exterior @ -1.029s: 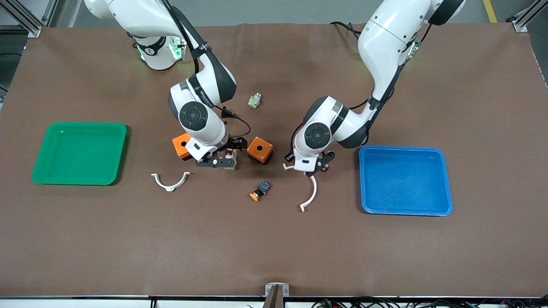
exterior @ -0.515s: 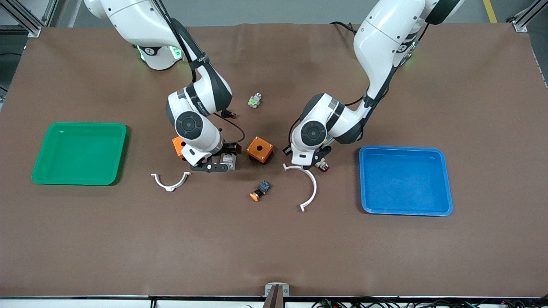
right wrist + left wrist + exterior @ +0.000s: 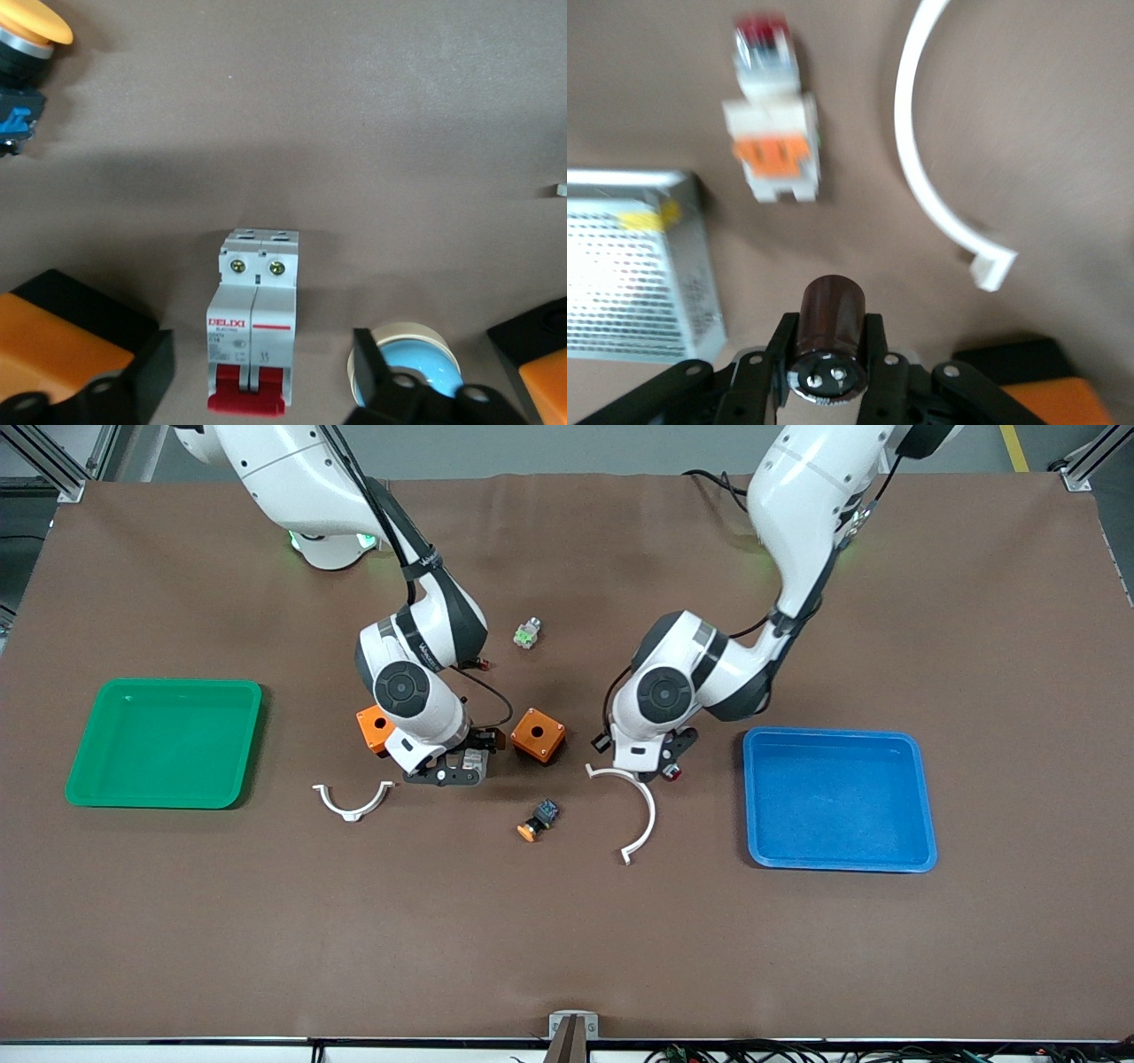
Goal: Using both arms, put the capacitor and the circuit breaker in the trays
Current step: 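Carry the capacitor to the blue tray while the right gripper carries the breaker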
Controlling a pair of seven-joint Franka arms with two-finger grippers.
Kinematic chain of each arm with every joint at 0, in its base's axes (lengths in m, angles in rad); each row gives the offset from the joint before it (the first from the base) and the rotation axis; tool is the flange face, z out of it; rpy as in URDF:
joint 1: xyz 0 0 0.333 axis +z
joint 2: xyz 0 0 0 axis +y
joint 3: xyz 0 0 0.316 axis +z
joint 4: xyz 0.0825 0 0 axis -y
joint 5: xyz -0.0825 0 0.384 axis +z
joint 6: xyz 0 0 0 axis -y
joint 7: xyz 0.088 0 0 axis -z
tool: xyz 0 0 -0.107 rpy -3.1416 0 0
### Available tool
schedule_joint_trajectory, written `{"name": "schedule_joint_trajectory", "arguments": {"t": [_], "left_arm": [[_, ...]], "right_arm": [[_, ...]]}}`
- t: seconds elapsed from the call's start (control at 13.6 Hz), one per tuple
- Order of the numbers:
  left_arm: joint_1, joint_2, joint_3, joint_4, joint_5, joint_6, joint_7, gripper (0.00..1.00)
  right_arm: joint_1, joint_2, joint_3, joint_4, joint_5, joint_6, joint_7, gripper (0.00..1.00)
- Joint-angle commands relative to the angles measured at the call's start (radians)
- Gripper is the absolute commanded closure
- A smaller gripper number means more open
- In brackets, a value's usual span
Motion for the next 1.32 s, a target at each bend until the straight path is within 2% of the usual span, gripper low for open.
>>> {"name": "schedule_joint_trajectory", "arguments": {"t": [0.0, 0.29, 0.44, 0.66, 0.88, 1.1, 1.25], "left_arm": [[0.105, -0.155, 0.015, -0.027, 0.056, -0.102, 0.0, 1.0], [0.28, -0.191, 0.015, -0.03, 0.09, -0.15, 0.144, 1.0], [0.356, -0.188, 0.013, -0.031, 0.125, -0.16, 0.221, 1.0], [0.458, -0.156, 0.013, -0.034, 0.136, -0.158, 0.308, 1.0], [0.54, -0.11, 0.012, -0.041, 0.187, -0.152, 0.415, 1.0], [0.591, -0.066, 0.01, -0.068, 0.19, -0.102, 0.451, 1.0], [0.612, -0.044, 0.01, -0.106, 0.19, -0.03, 0.457, 1.0]], "right_arm": [[0.001, 0.005, 0.001, 0.0, 0.021, 0.012, -0.015, 0.38], [0.001, 0.004, 0.003, 0.002, 0.021, 0.001, -0.013, 0.7], [0.001, -0.004, 0.004, 0.003, 0.021, -0.017, -0.01, 0.79], [-0.008, -0.083, 0.003, 0.019, 0.021, -0.159, -0.006, 0.82], [-0.046, -0.194, -0.02, 0.071, 0.018, -0.396, -0.01, 0.82], [-0.164, -0.304, -0.042, 0.123, -0.019, -0.623, -0.062, 0.81], [-0.267, -0.341, -0.042, 0.158, -0.091, -0.721, -0.154, 0.81]]}}
